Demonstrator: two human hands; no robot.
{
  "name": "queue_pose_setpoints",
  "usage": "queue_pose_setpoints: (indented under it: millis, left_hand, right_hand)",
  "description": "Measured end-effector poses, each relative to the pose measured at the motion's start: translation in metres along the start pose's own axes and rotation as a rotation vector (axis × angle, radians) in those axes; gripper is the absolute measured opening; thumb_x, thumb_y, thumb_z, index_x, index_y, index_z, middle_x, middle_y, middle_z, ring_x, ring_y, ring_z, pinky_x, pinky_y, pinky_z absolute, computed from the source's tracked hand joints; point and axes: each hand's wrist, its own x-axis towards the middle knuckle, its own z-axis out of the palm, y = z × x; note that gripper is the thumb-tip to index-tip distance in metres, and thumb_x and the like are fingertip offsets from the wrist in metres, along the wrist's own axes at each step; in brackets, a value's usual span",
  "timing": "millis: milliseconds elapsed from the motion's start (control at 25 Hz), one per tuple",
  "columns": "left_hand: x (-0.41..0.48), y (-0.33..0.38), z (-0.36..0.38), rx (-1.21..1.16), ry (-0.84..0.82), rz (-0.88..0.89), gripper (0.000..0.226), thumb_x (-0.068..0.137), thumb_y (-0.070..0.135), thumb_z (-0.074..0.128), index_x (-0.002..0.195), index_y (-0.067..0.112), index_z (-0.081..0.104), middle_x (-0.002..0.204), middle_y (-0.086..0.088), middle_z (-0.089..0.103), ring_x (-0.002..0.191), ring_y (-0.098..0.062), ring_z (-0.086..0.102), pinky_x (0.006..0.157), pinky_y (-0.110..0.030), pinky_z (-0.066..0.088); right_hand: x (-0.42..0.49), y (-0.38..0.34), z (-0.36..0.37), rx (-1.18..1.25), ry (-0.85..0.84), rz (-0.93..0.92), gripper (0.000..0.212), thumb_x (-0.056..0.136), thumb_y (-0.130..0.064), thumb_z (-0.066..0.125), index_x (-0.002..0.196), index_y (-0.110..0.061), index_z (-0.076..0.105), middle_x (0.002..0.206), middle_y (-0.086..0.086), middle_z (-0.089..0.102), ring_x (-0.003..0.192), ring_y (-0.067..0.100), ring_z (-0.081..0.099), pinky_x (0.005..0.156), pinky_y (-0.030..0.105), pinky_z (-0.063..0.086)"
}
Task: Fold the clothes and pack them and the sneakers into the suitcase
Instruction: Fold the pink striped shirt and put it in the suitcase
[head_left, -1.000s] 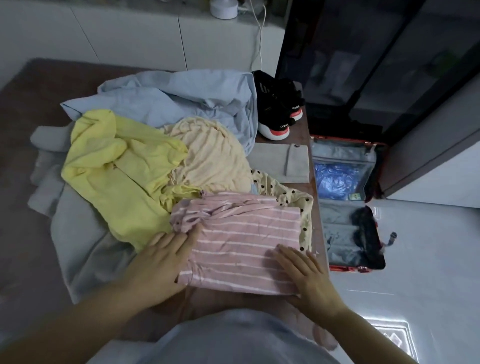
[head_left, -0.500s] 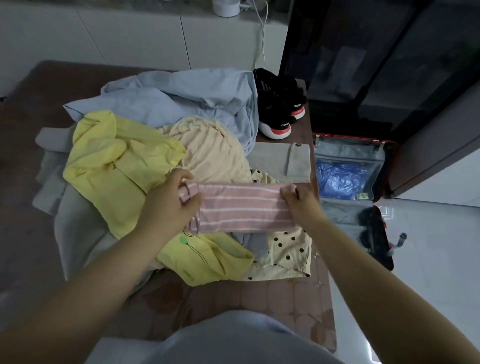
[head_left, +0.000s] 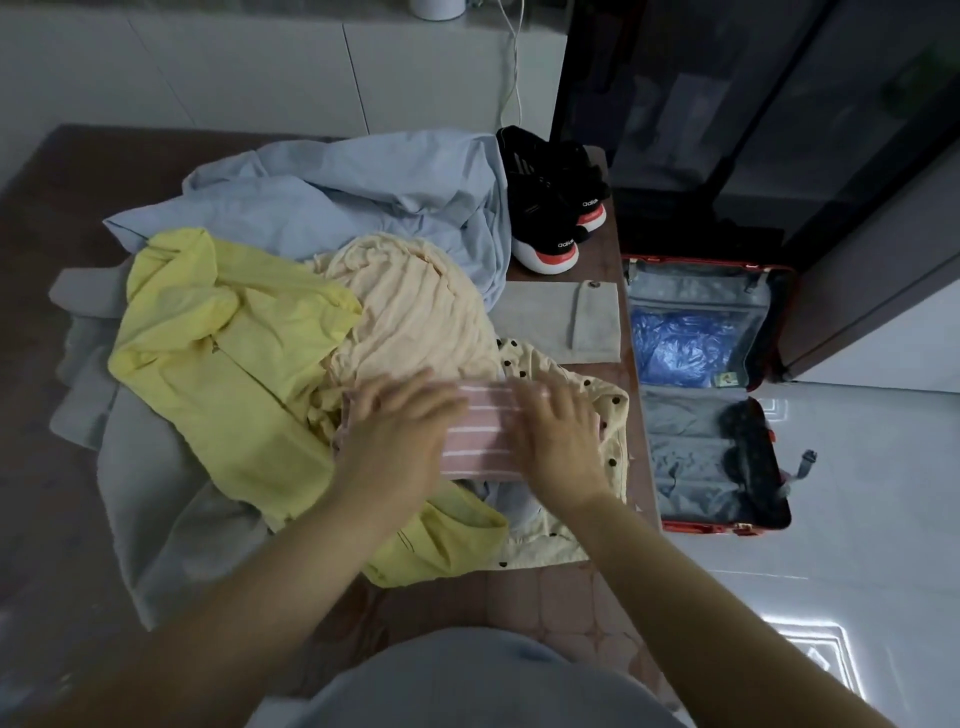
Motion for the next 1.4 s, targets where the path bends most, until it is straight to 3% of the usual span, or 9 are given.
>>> queue_pose_setpoints:
  millis: [120, 200, 360, 480, 600, 720, 960, 1240, 1400]
  left_hand:
    - [-0.028, 0.004, 0.032, 0.071, -0.19, -0.005, 0.045, 0.088, 0.037, 0.034, 0.122, 0.025, 0.061, 0.129, 0.006, 0.06, 0.127, -0.022, 0.047, 0.113, -0.041, 0.008]
    - [-0.037, -0.008, 0.051, 0.147, -0.227, 0.034, 0.049, 0.09, 0.04, 0.031, 0.129, 0.025, 0.057, 0.134, 0.005, 0.056, 0.131, -0.02, 0.037, 0.115, -0.042, 0.002]
    - [-0.03, -0.016, 0.044, -0.038, -0.023, 0.012, 0.042, 0.088, 0.035, 0.039, 0.12, 0.023, 0.062, 0.126, 0.005, 0.061, 0.125, -0.018, 0.043, 0.111, -0.039, 0.011]
    - [-0.04, -0.023, 0.022, -0.351, 0.189, -0.314, 0.036, 0.081, 0.02, 0.065, 0.116, 0.014, 0.059, 0.122, -0.009, 0.058, 0.117, -0.031, 0.049, 0.099, -0.046, 0.034]
    - [-0.057, -0.031, 0.026, -0.572, 0.09, -0.66, 0.062, 0.076, 0.028, 0.073, 0.13, 0.013, 0.048, 0.124, -0.015, 0.055, 0.118, -0.035, 0.041, 0.098, -0.047, 0.036]
    - [-0.05, -0.018, 0.028, -0.698, 0.02, -0.768, 0.07, 0.078, 0.039, 0.069, 0.136, 0.015, 0.039, 0.126, -0.017, 0.049, 0.117, -0.035, 0.042, 0.098, -0.043, 0.038]
    - [-0.034, 0.021, 0.026, -0.715, 0.198, -0.984, 0.065, 0.075, 0.035, 0.074, 0.127, 0.011, 0.043, 0.121, -0.018, 0.051, 0.111, -0.035, 0.05, 0.094, -0.042, 0.043]
    - [-0.015, 0.169, 0.021, -0.913, 0.584, -1.028, 0.039, 0.074, -0.001, 0.071, 0.106, 0.014, 0.054, 0.096, 0.002, 0.063, 0.083, -0.004, 0.062, 0.081, -0.027, 0.049]
    - [0.011, 0.244, 0.036, -0.962, 0.49, -1.053, 0.039, 0.075, 0.0, 0.071, 0.108, 0.012, 0.053, 0.099, -0.002, 0.062, 0.09, -0.013, 0.06, 0.084, -0.029, 0.046]
  right_hand:
    - [-0.021, -0.008, 0.022, -0.02, -0.232, 0.01, 0.085, 0.074, -0.07, -0.016, 0.146, -0.039, 0.017, 0.157, -0.002, 0.015, 0.145, 0.021, 0.011, 0.116, 0.04, 0.001]
    - [-0.017, -0.001, 0.031, -0.08, -0.308, 0.018, 0.09, 0.068, -0.072, -0.018, 0.147, -0.04, 0.01, 0.158, -0.005, 0.007, 0.146, 0.017, 0.004, 0.115, 0.033, -0.005]
    - [-0.008, 0.002, 0.006, 0.098, -0.204, 0.059, 0.063, 0.086, -0.059, 0.031, 0.139, -0.025, 0.041, 0.149, 0.005, 0.034, 0.136, 0.026, 0.03, 0.114, 0.045, 0.021]
    - [-0.032, 0.02, -0.009, 0.302, 0.09, 0.496, 0.035, 0.088, -0.03, 0.055, 0.12, -0.016, 0.053, 0.122, 0.01, 0.051, 0.1, 0.025, 0.052, 0.082, 0.037, 0.046]
    - [-0.037, 0.023, -0.002, 0.628, -0.052, 0.865, 0.044, 0.083, -0.04, 0.063, 0.105, -0.004, 0.049, 0.094, 0.014, 0.059, 0.07, 0.021, 0.053, 0.054, 0.027, 0.039]
    - [-0.016, 0.013, 0.004, 0.855, 0.011, 0.987, 0.06, 0.079, -0.04, 0.067, 0.115, 0.003, 0.046, 0.087, 0.012, 0.057, 0.079, 0.027, 0.059, 0.068, 0.039, 0.054]
    - [-0.014, 0.041, -0.015, 1.043, -0.123, 0.827, 0.039, 0.064, -0.026, 0.083, 0.093, -0.008, 0.064, 0.09, 0.01, 0.067, 0.088, 0.028, 0.066, 0.084, 0.045, 0.055]
    - [-0.057, 0.159, -0.083, 1.325, -0.398, 0.628, 0.068, 0.045, -0.024, 0.084, 0.107, -0.006, 0.062, 0.097, 0.009, 0.07, 0.083, 0.026, 0.064, 0.064, 0.029, 0.048]
    - [-0.063, 0.242, -0.122, 1.32, -0.408, 0.67, 0.029, 0.069, -0.004, 0.075, 0.096, -0.007, 0.064, 0.076, 0.007, 0.068, 0.066, 0.021, 0.062, 0.055, 0.027, 0.049]
